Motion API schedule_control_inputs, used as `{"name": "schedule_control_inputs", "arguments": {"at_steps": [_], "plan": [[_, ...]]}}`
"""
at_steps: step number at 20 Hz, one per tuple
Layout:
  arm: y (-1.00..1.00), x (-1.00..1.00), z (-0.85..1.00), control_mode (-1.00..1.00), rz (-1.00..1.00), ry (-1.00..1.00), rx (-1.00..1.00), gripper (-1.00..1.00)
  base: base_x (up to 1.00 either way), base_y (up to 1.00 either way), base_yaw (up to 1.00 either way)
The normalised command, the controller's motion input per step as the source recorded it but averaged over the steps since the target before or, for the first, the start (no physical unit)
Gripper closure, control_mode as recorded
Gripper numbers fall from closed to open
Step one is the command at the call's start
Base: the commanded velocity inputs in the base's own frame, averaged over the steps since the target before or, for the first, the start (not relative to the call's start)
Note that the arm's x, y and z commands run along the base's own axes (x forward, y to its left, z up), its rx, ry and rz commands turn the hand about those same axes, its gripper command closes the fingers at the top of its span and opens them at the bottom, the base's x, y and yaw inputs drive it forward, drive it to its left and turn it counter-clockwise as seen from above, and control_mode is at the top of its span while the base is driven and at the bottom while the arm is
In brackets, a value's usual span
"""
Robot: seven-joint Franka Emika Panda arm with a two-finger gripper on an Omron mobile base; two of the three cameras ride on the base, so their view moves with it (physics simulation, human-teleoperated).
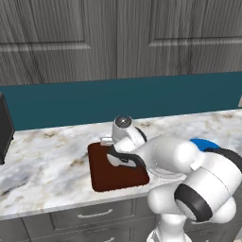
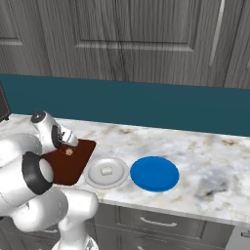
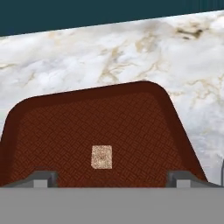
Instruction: Move the dessert items from the plate to the tray.
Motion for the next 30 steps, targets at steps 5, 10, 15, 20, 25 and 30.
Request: {"name": "schedule_control_inputs", "arguments": {"at_steps": [5, 10, 15, 20, 25, 30], "plan": [[-0.65, -0.48, 0.03, -1.00, -0.05, 0.09, 0.00, -1.00, 0.00, 0.00, 0.00], [-0.78, -0.22, 0.19, -1.00, -0.12, 0.14, 0.00, -1.00, 0.00, 0.00, 0.00], [-0.79, -0.14, 0.00, -1.00, -0.18, 0.07, 0.00, -1.00, 0.00, 0.00, 0.00], [-0.64, -0.16, 0.07, -1.00, -0.20, 0.13, 0.01, -1.00, 0.00, 0.00, 0.00], [-0.42, -0.12, -0.07, -1.00, -0.23, 0.03, 0.01, -1.00, 0.00, 0.00, 0.00], [-0.11, -0.18, -0.20, -1.00, -0.14, 0.00, 0.04, -1.00, 0.00, 0.00, 0.00]]}}
